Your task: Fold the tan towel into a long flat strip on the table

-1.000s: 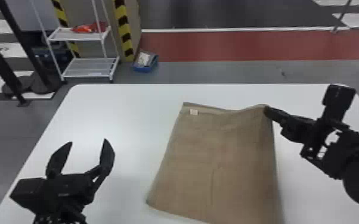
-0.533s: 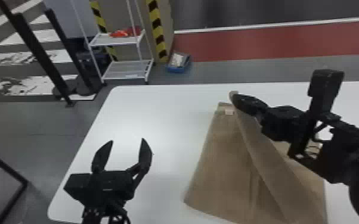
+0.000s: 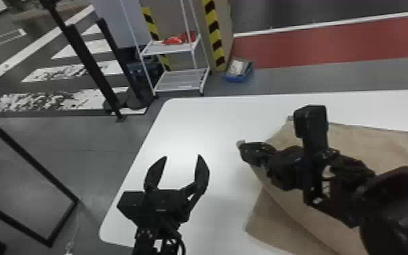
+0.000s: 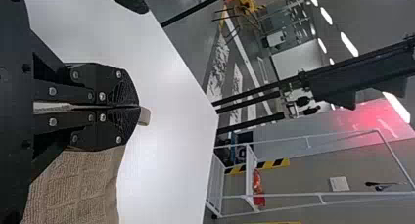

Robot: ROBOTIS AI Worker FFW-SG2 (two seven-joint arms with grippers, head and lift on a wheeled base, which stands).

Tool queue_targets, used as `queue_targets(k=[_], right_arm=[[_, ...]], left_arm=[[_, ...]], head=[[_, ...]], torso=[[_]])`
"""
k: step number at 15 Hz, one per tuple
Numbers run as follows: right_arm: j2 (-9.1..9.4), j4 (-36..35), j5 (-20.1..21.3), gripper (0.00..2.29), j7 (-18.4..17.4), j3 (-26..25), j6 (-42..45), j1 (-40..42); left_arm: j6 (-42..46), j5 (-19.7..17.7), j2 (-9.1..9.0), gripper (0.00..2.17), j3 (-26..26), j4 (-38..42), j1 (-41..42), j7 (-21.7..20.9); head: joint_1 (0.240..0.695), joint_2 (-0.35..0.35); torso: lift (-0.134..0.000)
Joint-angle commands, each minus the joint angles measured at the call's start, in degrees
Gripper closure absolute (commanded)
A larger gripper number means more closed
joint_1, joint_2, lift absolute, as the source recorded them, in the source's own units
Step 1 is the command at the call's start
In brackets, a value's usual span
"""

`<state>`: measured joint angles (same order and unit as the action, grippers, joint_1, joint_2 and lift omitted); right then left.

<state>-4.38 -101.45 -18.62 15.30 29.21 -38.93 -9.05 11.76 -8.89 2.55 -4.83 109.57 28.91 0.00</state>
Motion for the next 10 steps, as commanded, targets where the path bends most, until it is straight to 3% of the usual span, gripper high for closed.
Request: queue_targets(k=[1,6,8,10], right_arm=[[0.78,3.45,1.83,0.0,-0.27,2.08,0.47,-0.44],[-0.28,0.29,1.74,0.06,-0.01,-0.73,0.29,1.93],[-3.18,-3.75,3.94,0.06,-0.01,-4.33,-1.29,2.98],[-7.13,-8.15,3.06,0.06,1.05,-10.66,-2.52,5.97]], left_arm=[[-0.12,-0.25,0.18,0.09,-0.01,-0.06,-0.17,0.09],[-0.12,-0.17,0.18,0.09,0.17,-0.06,-0.44,0.09],[-0.12,-0.17,0.18,0.09,0.17,0.03,-0.44,0.09],[-0.12,-0.17,0.71,0.07,0.08,0.12,-0.52,-0.61]], head=[[0.695,0.35],[0.695,0.35],[0.695,0.35],[0.695,0.35]], torso=[[-0.123],[-0.123],[-0.123],[-0.123]])
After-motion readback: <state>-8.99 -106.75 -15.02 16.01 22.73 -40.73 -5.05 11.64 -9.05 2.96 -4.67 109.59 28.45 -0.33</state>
